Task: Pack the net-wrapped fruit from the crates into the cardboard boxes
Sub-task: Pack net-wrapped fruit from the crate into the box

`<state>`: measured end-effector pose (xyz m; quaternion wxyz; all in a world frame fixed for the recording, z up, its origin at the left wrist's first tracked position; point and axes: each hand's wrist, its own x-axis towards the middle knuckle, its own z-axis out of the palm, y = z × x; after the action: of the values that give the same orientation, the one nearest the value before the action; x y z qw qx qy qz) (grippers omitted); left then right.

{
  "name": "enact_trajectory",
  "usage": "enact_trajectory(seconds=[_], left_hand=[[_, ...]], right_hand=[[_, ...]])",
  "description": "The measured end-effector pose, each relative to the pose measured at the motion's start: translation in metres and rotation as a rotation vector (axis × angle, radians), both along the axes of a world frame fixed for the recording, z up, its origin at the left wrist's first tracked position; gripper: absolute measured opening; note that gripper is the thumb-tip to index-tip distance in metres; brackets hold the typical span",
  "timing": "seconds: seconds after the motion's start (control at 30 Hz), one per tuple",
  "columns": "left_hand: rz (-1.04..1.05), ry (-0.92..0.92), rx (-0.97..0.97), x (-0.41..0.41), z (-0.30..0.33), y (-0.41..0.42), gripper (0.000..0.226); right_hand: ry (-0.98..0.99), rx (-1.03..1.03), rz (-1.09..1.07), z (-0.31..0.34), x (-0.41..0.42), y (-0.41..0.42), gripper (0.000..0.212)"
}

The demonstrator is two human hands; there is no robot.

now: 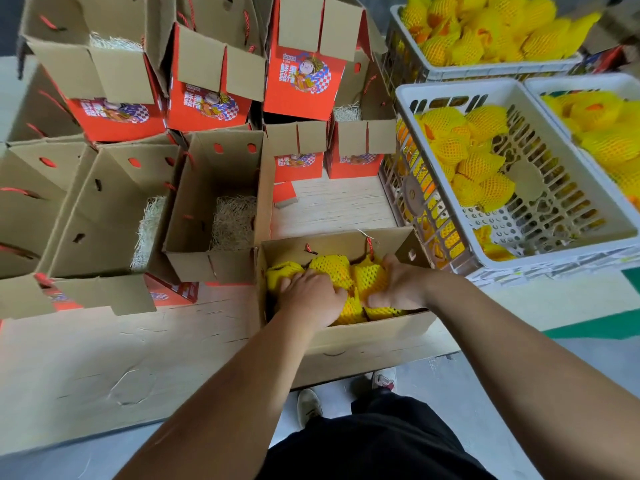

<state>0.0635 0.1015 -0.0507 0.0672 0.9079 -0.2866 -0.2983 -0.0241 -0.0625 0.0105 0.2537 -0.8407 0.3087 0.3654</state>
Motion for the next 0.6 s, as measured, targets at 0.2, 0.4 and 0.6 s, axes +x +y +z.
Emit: enact_trajectory(seconds=[0.2,0.4,0.6], left_hand=[[-0.057,-0.072,-0.029,0.004,0.006,-0.006,0.036],[-0.238,-0.094,-0.206,0.006,-0.001,-0.013,0.023],[-0.392,-0.092,-0.161,0.008,-0.013,-0.025,0.027]], right_hand=[[-0.001,0.002,0.047,-0.013,0.001,0.013,0.078],[-0.215,0.089,-0.126,-0.015,-0.008,0.002,0.072],[-0.296,0.131,-0.227,-0.009,-0.013,0.001,0.079]])
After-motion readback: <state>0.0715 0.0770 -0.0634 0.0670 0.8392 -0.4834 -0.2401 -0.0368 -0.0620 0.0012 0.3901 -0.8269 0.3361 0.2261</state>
